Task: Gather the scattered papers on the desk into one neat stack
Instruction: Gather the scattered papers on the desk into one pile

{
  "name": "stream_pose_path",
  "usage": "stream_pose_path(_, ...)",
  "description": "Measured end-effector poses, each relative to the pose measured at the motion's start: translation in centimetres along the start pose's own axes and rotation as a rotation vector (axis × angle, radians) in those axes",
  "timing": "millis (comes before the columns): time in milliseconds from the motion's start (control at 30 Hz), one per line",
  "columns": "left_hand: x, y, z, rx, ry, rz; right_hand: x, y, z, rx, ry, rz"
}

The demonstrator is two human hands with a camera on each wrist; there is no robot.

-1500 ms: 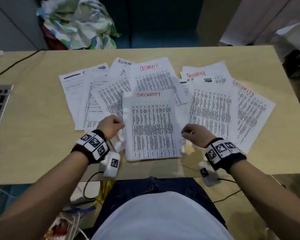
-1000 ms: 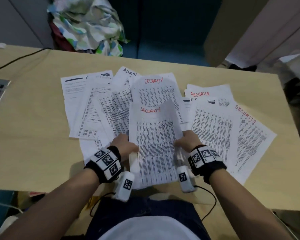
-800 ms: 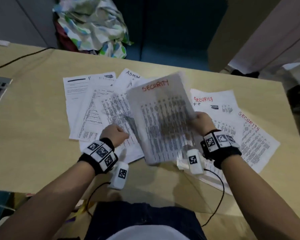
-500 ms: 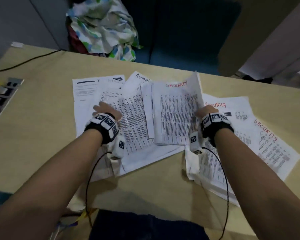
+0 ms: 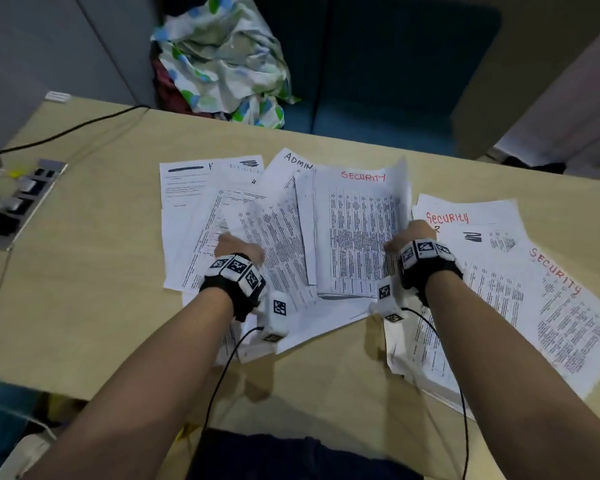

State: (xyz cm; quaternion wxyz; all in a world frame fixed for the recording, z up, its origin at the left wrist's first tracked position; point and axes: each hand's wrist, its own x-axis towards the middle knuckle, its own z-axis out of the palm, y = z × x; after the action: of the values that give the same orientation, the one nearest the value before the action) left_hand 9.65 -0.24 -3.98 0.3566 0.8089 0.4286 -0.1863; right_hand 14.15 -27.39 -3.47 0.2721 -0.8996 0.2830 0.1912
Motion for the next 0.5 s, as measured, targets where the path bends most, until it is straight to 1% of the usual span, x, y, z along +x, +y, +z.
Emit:
stream_pose_path(67,-0.4,-0.4,0.1,-0.033,-0.049,0.025,-0.6,-0.1,-0.5,0.049,0.033,-0.055)
stream_pose_path(133,-0.6,-1.1,0.3,-0.016,-0.045,0.094,-1.3,-0.2,-1.7,0.098,0.116,-0.124)
stream_pose_path(200,-0.6,-1.6,0.3,-0.011,-0.018,0.173,-2.0,0.0,-3.8,0.227,0.275,-0.181)
stream_pose_path(267,-0.8,-2.1,-0.2,0.013,-0.018,0.217,-2.2,0.8,-5.9,0.349,0.486,-0.198)
stream_pose_path(300,-0.8,-2.4,-0.4,0.026,-0.029,0.22,-2.1,1.4,-6.8,0.4,0.545,-0.184)
stream_pose_path(333,-0.9,-2.6,-0.7,0.036,-0.041,0.218,-1.9,2.1,-7.3,0.447,0.562,-0.169)
stream_pose_path(367,-0.9,-2.8,-0.9,0.046,-0.054,0.22,-1.9,2.7,-7.6,0.47,0.543,-0.15)
stream_pose_path(400,-1.0,-3.0,-0.9,0.05,-0.066,0.219,-2.0,3.0,-7.3,0.468,0.488,-0.129)
stream_pose_path(500,-1.3,-3.9,-0.5,-0.043,-0.124,0.186,-3.7,3.6,-4.4,0.416,0.235,-0.106)
